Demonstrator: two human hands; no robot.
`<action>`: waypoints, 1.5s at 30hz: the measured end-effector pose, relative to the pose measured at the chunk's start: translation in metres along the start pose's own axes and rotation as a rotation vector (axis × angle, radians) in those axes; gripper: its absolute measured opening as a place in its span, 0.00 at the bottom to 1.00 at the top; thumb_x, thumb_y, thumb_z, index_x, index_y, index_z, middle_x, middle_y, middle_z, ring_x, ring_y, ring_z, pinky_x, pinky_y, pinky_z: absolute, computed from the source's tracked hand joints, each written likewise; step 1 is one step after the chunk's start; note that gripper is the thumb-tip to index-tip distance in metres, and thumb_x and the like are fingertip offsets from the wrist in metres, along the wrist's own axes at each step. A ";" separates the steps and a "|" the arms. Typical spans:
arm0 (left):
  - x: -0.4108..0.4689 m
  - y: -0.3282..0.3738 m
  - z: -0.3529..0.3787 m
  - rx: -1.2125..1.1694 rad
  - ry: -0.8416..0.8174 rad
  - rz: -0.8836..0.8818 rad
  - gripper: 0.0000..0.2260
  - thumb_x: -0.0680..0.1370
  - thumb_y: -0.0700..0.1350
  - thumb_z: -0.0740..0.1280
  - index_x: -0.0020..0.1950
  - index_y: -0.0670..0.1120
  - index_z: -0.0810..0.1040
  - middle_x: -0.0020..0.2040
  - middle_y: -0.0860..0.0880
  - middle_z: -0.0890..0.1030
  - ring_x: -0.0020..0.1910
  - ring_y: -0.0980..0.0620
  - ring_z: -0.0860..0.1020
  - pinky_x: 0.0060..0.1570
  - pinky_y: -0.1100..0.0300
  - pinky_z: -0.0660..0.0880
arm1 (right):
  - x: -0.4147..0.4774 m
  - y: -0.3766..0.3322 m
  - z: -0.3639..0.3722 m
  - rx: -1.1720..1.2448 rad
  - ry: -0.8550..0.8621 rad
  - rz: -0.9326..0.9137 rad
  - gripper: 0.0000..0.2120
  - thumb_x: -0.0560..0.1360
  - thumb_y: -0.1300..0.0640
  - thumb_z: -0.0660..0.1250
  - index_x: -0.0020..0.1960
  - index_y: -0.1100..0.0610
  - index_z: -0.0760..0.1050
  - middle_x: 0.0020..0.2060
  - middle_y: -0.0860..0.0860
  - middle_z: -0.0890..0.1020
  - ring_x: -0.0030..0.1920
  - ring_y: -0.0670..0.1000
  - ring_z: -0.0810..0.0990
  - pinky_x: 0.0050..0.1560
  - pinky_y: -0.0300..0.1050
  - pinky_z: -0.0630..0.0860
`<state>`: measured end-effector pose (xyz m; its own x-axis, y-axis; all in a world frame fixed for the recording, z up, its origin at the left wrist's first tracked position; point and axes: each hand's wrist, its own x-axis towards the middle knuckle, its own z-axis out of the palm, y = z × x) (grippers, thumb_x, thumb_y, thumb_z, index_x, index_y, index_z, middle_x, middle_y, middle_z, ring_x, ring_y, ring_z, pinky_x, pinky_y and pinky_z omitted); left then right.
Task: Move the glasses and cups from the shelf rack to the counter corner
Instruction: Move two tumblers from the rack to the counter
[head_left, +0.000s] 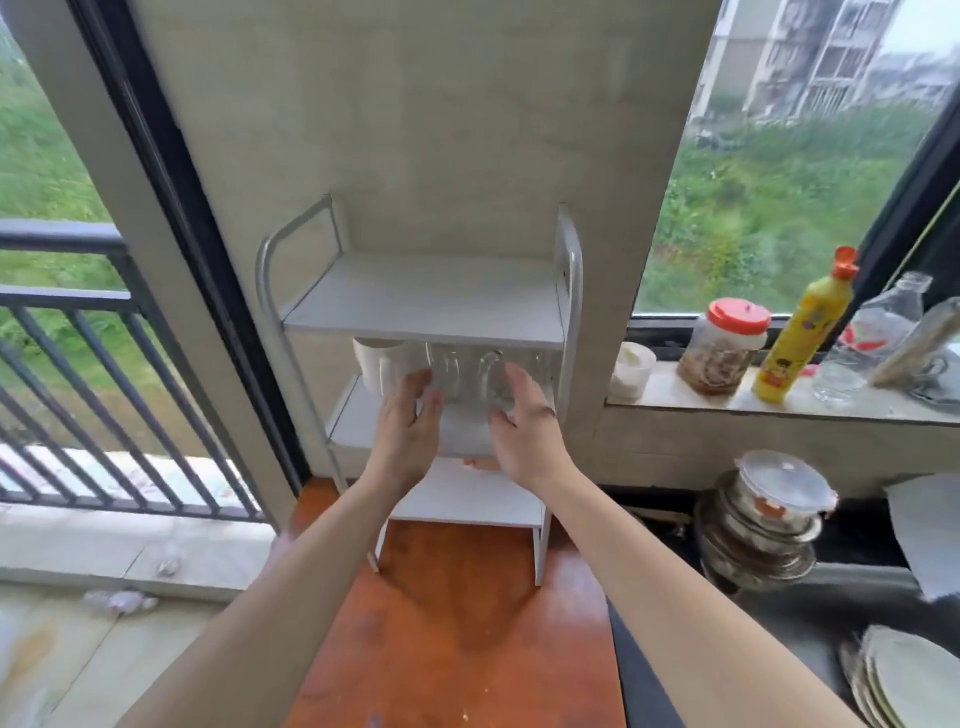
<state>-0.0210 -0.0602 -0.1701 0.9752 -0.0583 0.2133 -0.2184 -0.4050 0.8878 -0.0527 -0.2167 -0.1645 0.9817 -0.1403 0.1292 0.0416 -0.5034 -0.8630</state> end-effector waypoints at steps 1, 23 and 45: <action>0.002 0.001 0.000 -0.066 -0.004 -0.008 0.12 0.84 0.47 0.59 0.67 0.50 0.73 0.60 0.52 0.78 0.58 0.55 0.75 0.56 0.65 0.69 | 0.004 0.001 0.002 0.072 -0.006 0.043 0.30 0.82 0.63 0.58 0.81 0.51 0.56 0.78 0.50 0.66 0.76 0.51 0.65 0.70 0.40 0.62; -0.022 0.019 -0.009 -0.524 0.145 -0.335 0.07 0.83 0.49 0.61 0.55 0.48 0.75 0.45 0.48 0.75 0.42 0.52 0.72 0.44 0.56 0.74 | -0.022 -0.016 0.018 0.544 0.155 0.292 0.28 0.81 0.34 0.55 0.59 0.56 0.79 0.47 0.47 0.79 0.51 0.48 0.78 0.51 0.61 0.83; -0.207 -0.029 0.061 -0.352 0.069 -0.317 0.16 0.83 0.54 0.55 0.37 0.50 0.70 0.31 0.61 0.74 0.34 0.64 0.75 0.46 0.54 0.75 | -0.233 0.097 -0.001 0.460 0.444 0.351 0.19 0.82 0.47 0.53 0.36 0.54 0.68 0.30 0.43 0.74 0.37 0.46 0.74 0.42 0.32 0.71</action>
<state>-0.2144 -0.0919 -0.2649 0.9937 0.0834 -0.0744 0.0794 -0.0584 0.9951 -0.2779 -0.2337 -0.2773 0.7872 -0.6099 -0.0912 -0.0920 0.0301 -0.9953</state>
